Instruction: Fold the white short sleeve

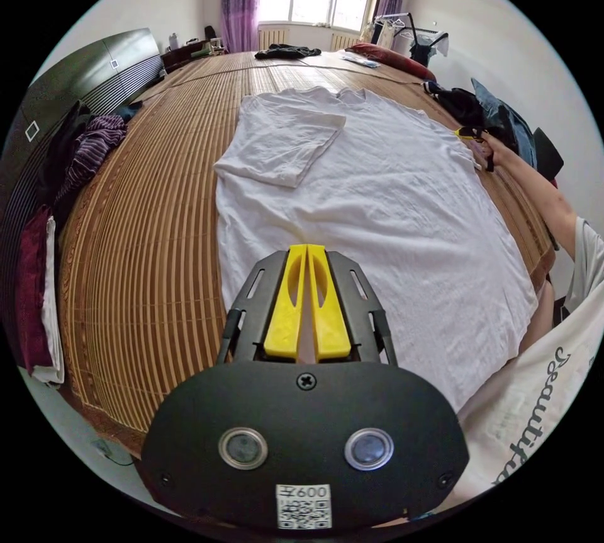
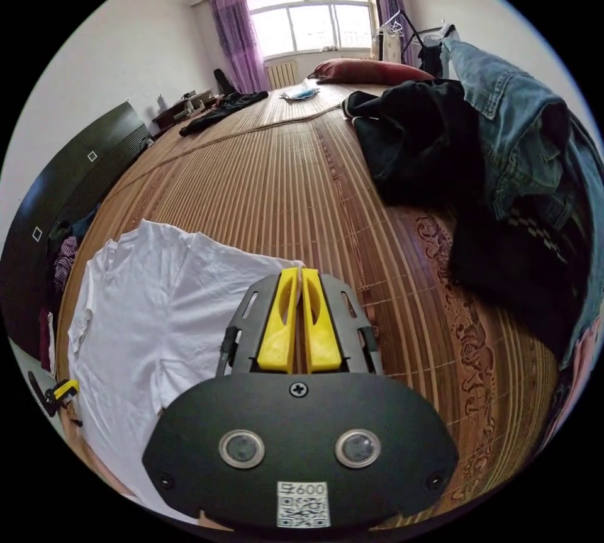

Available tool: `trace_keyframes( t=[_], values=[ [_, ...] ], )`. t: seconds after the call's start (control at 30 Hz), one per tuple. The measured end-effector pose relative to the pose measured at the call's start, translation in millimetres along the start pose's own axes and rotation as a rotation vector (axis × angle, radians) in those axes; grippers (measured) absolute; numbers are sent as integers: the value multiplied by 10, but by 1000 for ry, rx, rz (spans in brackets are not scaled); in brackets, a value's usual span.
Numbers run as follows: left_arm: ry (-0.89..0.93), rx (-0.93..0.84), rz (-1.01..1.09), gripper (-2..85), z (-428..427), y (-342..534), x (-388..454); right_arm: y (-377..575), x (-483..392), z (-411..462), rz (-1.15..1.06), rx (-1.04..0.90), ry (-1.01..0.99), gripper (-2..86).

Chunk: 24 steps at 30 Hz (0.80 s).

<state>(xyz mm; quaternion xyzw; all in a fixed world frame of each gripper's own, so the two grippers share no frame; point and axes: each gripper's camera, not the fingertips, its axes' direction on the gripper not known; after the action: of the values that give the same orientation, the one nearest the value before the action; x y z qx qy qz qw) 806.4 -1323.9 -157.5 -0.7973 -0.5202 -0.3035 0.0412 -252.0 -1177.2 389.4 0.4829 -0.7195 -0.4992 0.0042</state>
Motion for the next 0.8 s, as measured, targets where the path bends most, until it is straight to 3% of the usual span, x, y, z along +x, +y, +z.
trace_keyframes(
  t=[0.17,0.4,0.63,0.8],
  values=[
    [6,2,-2,3,133,141,-297,-262,-543,-802,-141,101,-69,-9],
    [-53,7,27,3,407,388,-473,-455,-1695,-1339,-287,-23,-147,-9],
    [-72,13,37,2,834,748,-743,-325,-2221,-841,-61,-142,-338,-9],
    [-18,18,11,3,1183,1044,-1057,165,-2060,-440,130,-48,-558,-8]
  ],
)
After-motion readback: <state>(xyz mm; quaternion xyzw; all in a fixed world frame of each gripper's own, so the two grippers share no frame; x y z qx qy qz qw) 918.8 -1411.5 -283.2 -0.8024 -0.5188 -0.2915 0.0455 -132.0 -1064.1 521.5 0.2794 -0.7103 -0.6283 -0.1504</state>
